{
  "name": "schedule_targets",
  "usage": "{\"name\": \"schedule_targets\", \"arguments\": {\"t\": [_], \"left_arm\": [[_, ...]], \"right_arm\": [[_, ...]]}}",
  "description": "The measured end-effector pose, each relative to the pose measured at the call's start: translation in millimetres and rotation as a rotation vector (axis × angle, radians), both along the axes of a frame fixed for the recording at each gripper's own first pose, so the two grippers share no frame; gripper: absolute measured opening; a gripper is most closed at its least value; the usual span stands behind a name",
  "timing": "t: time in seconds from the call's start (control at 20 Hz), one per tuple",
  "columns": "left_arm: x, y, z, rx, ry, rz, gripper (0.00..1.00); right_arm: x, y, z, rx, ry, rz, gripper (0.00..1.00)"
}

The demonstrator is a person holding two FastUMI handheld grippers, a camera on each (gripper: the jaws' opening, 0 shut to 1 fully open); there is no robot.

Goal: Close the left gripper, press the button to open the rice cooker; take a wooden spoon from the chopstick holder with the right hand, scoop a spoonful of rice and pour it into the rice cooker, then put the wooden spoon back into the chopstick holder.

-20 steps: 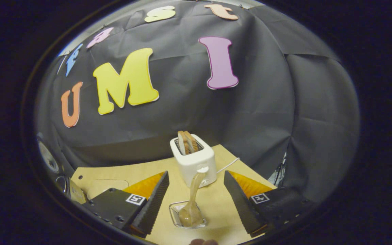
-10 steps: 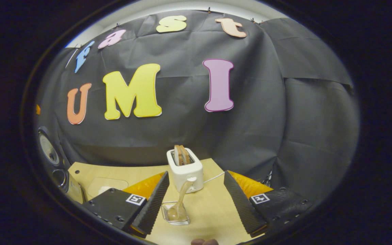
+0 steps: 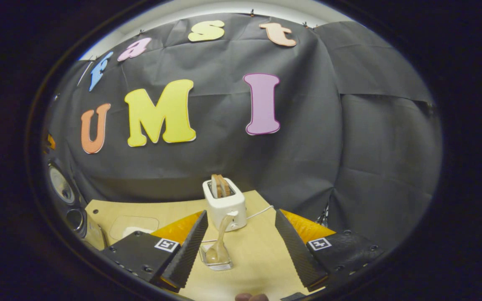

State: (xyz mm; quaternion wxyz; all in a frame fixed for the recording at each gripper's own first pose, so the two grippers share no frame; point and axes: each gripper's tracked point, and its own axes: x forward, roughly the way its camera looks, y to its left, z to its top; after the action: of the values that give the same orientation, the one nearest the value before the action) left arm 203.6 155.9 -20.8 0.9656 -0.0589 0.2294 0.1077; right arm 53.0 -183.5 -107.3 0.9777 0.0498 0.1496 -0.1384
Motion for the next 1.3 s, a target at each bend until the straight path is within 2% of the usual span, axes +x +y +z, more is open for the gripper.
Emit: {"name": "schedule_targets", "arguments": {"t": [0.05, 0.1, 0.35, 0.5, 0.7, 0.85, 1.0, 1.25, 1.3], "left_arm": [[0.5, 0.7, -4.0, -0.003, 0.014, 0.000, 0.98], [-0.4, 1.5, -7.9, -0.006, 0.029, -0.001, 0.99], [-2.4, -5.9, -23.1, -0.040, 0.074, -0.020, 0.99], [-7.4, -7.1, -24.9, -0.017, 0.072, -0.030, 0.99], [-26.0, -11.3, -27.9, 0.000, 0.053, -0.027, 0.99], [-46.6, -20.7, -32.4, 0.007, 0.036, -0.022, 0.99], [-71.6, -28.8, -42.3, 0.008, 0.026, -0.019, 0.99], [-109.8, -44.8, -63.1, -0.031, -0.025, -0.005, 0.99], [-116.6, -47.5, -67.8, -0.028, -0.038, -0.011, 0.99]], "right_arm": [[-0.1, 9.4, -1.7, 0.013, 0.004, 0.022, 0.93], [0.6, 18.6, -2.1, 0.018, 0.006, 0.042, 0.96], [3.5, 41.1, 7.4, 0.006, -0.015, 0.107, 0.96], [7.1, 59.1, 26.4, 0.014, -0.052, 0.146, 0.96], [10.0, 93.7, 54.2, -0.021, -0.121, 0.249, 0.96], [7.5, 110.3, 57.0, -0.017, -0.134, 0.303, 0.95], [5.6, 113.8, 53.1, 0.001, -0.121, 0.314, 0.95], [4.9, 97.5, 52.6, 0.030, -0.118, 0.275, 0.96], [4.0, 94.8, 53.2, 0.023, -0.115, 0.273, 0.92]]}}
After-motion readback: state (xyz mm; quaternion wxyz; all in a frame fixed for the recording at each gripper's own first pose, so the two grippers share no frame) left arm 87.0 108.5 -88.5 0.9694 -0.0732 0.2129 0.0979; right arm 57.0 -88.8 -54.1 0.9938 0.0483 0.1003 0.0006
